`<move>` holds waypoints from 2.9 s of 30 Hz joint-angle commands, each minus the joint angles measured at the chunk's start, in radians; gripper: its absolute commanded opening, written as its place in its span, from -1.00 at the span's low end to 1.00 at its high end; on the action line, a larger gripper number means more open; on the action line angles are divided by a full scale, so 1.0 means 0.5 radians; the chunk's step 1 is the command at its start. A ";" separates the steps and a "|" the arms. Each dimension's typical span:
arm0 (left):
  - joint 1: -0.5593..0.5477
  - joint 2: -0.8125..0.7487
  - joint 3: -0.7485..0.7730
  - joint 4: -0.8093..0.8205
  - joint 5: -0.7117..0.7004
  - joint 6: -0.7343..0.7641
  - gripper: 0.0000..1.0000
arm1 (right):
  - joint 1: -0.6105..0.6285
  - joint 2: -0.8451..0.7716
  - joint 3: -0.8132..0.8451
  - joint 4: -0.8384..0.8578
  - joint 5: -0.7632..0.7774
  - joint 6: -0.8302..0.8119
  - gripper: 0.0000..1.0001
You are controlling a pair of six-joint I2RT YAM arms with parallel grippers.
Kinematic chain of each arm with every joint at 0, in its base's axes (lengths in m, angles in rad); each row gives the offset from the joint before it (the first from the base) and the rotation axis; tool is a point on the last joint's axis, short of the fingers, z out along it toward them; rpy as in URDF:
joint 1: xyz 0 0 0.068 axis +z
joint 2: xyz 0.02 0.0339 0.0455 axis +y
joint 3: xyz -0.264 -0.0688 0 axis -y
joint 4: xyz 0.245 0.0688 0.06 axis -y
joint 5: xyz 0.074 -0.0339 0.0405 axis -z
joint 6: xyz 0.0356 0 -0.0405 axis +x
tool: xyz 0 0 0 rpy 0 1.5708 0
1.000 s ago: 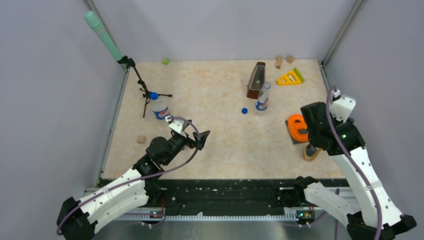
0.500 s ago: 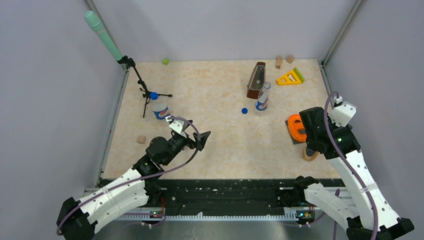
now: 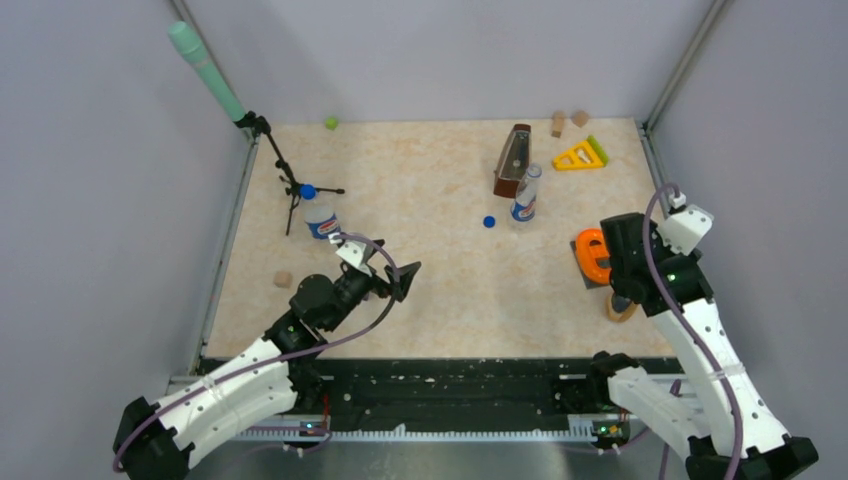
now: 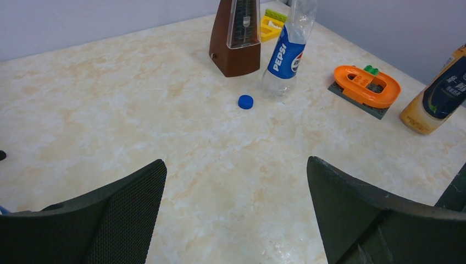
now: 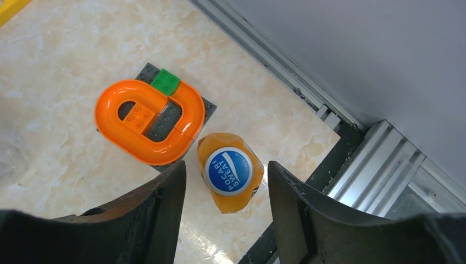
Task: Unscrew the bottle caps
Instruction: Pick up the plastic bottle at the center of the board.
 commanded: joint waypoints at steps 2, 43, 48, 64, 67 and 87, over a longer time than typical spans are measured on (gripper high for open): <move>0.002 -0.015 0.064 0.049 -0.019 0.008 0.97 | -0.041 -0.012 -0.028 0.132 0.061 -0.113 0.10; 0.004 0.098 0.066 0.190 0.097 -0.023 0.97 | -0.101 -0.403 0.238 0.411 -0.956 -0.748 -1.00; 0.005 0.147 0.098 0.235 0.480 -0.051 0.97 | -0.099 -0.392 0.062 0.718 -1.873 -0.883 -1.00; 0.005 0.295 0.119 0.627 1.219 -0.160 0.97 | -0.047 -0.337 -0.421 1.690 -3.193 -0.650 -1.00; 0.005 0.456 0.216 0.571 1.302 -0.164 0.97 | 0.037 -0.300 -0.496 1.864 -3.212 -0.606 -1.00; 0.001 0.985 0.642 0.086 1.879 -0.048 0.55 | 0.455 -0.148 -0.811 2.916 -3.318 -0.468 -1.00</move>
